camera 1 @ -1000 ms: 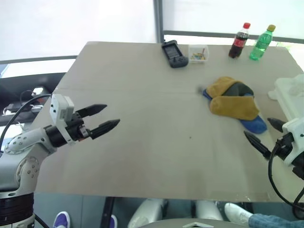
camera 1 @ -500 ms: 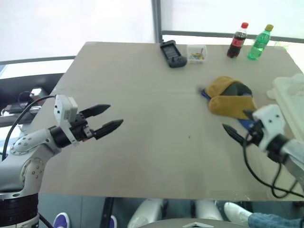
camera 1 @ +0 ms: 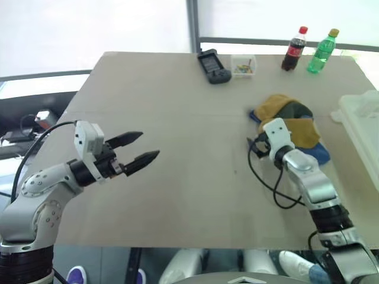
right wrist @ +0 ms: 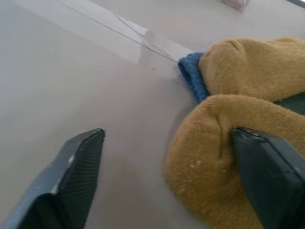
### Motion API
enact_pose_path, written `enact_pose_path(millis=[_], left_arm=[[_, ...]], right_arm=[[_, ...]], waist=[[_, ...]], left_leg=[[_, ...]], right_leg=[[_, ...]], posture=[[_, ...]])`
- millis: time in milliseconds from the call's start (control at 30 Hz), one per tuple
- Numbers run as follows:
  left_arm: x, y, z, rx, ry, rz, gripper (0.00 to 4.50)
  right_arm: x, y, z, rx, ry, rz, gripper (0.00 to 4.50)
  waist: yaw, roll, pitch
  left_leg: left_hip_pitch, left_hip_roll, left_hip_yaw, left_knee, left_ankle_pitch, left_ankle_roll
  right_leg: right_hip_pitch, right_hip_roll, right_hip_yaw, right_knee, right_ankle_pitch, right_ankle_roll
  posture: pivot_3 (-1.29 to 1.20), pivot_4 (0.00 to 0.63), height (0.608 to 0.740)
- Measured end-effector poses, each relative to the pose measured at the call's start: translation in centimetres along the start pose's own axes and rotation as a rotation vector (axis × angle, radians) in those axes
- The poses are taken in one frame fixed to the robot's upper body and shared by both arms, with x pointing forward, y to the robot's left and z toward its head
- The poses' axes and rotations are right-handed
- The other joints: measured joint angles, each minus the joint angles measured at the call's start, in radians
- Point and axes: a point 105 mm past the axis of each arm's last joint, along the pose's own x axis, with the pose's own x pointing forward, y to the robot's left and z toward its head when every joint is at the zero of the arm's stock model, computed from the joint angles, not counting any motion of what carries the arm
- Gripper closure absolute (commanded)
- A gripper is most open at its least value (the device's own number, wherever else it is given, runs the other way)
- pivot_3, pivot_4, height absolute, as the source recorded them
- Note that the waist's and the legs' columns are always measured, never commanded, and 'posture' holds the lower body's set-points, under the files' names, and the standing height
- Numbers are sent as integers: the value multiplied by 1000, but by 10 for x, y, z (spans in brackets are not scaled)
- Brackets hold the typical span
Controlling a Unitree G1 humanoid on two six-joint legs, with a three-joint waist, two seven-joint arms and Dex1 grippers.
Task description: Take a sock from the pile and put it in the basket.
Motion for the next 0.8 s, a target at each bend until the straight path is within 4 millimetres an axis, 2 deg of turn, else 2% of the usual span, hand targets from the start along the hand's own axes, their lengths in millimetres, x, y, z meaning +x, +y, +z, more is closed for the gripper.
enact_pose_path(millis=[67, 233, 367, 467, 667, 800], left_arm=[[-2, 0, 0, -7, -4, 7, 0], [-6, -1, 3, 3, -9, 24, 0], [-7, -2, -1, -7, 0, 28, 0], [-8, -2, -2, -10, 1, 30, 0], [-8, -2, -1, -7, -2, 27, 0], [-7, -3, -1, -7, -3, 21, 0]], right_arm=[[3, 0, -2, -11, -4, -4, 2302], [5, 3, -6, -25, -8, -6, 4481], [4, 1, -6, -33, -9, -14, 4481], [-5, 5, -1, -9, -32, 17, 4481], [-41, 48, 25, 157, -83, 284, 4481], [-52, 76, 39, 283, -49, 413, 4481]], waist=[[-6, 0, 0], [-9, 0, 0], [-8, 0, 0], [-7, 1, 0], [-8, 1, 1], [-5, 1, 1]], left_leg=[[0, 0, 0, 0, 0, 0], [1, 0, 0, 0, 0, 0], [1, 1, 0, 0, 0, -1], [0, 1, 0, 0, 0, -1], [0, 3, 1, 0, -1, -1], [1, 5, 1, 0, -2, -2]], right_leg=[[0, 0, 0, 0, 0, 0], [0, 1, 1, 1, 0, 0], [0, 1, 1, 1, 0, 0], [0, 1, 1, 0, 0, 0], [-1, -1, 2, 0, 0, 0], [-1, 1, 1, 0, 1, -2]], posture=[[0, 150, 740], [0, 150, 740], [0, 150, 740], [0, 150, 740], [0, 150, 740], [0, 150, 740]])
